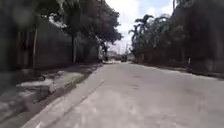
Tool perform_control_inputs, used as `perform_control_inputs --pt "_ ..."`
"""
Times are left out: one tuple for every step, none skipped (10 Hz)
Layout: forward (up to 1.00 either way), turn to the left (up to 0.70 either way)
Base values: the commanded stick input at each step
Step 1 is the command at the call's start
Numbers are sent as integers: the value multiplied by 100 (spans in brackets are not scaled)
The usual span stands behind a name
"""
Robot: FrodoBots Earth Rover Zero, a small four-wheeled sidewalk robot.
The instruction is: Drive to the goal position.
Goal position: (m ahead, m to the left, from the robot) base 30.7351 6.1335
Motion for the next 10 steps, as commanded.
perform_control_inputs --pt "100 -2" --pt "100 -2" --pt "100 0" --pt "100 0" --pt "100 0" --pt "100 -1" --pt "100 -1" --pt "100 0" --pt "100 0" --pt "100 0"
